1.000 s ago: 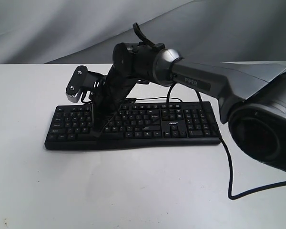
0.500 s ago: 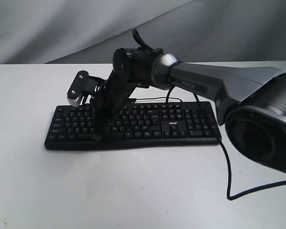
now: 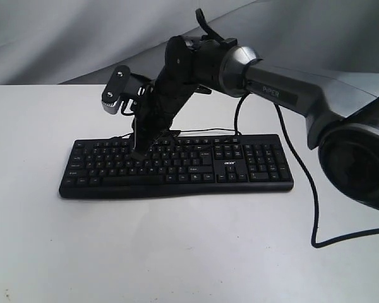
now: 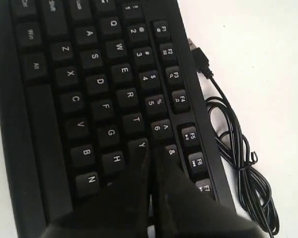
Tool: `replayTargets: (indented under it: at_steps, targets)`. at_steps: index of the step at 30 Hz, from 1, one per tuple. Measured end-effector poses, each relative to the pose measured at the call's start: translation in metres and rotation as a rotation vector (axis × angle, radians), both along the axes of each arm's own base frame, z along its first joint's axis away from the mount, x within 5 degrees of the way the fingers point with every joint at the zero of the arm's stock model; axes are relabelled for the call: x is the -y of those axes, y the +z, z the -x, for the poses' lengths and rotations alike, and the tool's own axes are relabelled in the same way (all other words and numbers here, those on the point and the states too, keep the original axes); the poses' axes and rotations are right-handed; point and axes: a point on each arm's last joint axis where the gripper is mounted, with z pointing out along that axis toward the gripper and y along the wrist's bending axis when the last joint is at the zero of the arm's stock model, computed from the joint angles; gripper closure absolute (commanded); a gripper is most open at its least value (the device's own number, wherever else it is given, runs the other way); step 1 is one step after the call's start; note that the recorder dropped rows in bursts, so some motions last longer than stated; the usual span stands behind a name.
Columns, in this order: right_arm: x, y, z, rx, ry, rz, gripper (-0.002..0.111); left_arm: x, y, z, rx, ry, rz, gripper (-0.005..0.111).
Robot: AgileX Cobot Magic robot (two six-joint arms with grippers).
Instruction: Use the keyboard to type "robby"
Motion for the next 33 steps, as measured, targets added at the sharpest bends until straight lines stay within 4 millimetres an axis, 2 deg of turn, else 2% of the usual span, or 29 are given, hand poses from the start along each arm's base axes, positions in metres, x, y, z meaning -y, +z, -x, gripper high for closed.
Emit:
replayTargets:
  at_steps: [11,17,25,33]
  targets:
    - [-0.002,-0.01,-0.004,0.005,-0.011,-0.031,0.108,0.0,0.0,0.0,0.0,0.0,0.0,0.106]
    - [-0.004,-0.024,-0.006,-0.003,-0.016,-0.033,0.108,0.0,0.0,0.0,0.0,0.0,0.0,0.106]
    - [-0.005,-0.025,-0.007,-0.003,-0.026,-0.05,0.108,0.0,0.0,0.0,0.0,0.0,0.0,0.106]
    - [-0.008,-0.036,-0.008,-0.014,-0.033,-0.068,0.108,0.0,0.0,0.0,0.0,0.0,0.0,0.106]
